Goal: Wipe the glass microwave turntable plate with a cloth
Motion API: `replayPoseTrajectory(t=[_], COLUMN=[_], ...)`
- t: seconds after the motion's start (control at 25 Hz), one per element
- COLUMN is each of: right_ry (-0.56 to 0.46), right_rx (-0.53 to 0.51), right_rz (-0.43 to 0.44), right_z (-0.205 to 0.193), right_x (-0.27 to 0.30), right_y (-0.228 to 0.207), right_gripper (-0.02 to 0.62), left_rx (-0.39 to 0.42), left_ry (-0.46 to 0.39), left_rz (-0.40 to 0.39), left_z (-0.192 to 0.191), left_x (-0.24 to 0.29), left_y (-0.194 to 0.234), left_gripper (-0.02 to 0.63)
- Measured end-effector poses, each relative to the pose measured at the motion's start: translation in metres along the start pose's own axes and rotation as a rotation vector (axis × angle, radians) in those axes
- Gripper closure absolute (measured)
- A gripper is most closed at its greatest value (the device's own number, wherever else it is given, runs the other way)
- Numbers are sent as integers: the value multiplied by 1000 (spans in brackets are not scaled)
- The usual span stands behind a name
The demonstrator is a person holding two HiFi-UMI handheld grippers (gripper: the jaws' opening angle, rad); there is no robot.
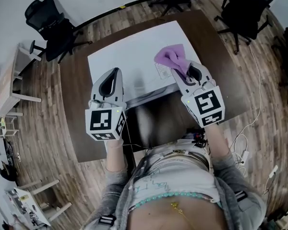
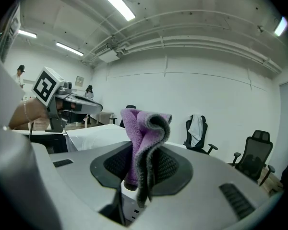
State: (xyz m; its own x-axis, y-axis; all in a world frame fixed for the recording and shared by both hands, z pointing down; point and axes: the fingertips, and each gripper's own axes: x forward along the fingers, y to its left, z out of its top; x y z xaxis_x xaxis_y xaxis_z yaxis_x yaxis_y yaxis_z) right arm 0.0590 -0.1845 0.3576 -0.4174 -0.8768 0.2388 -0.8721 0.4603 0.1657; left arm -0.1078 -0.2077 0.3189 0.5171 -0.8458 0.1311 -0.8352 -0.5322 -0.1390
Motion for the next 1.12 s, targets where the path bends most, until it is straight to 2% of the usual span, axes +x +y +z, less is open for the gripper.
replayPoseTrajectory(t=[0.16, 0.32, 0.52, 0.72, 0.92, 1.0, 1.12], right_ry=[2, 16, 17, 33, 61, 68, 73], right_rx=[-22, -71, -65, -78, -79, -78, -98], right_rz=[25, 22, 19, 13, 36, 49, 50], right_z=[5, 10, 9, 5, 0, -2, -7], right_x=[9, 15, 15, 20, 22, 22, 23], right_y=[8, 8, 5, 4, 8, 9, 6], right_gripper=[483, 483, 483, 483, 483, 483, 483], left_rx=[39, 66, 39, 51, 247, 237, 154], left_ry=[49, 128, 225, 297, 451, 476, 518], left_rz=[-21, -76, -229, -384, -415, -458, -549], left_z=[-9, -27, -53, -64, -81, -81, -84], left_x=[14, 26, 29, 29, 30, 30, 32], left_y=[21, 31, 26, 30, 49, 55, 58], left_gripper=[595, 595, 595, 595, 595, 595, 593])
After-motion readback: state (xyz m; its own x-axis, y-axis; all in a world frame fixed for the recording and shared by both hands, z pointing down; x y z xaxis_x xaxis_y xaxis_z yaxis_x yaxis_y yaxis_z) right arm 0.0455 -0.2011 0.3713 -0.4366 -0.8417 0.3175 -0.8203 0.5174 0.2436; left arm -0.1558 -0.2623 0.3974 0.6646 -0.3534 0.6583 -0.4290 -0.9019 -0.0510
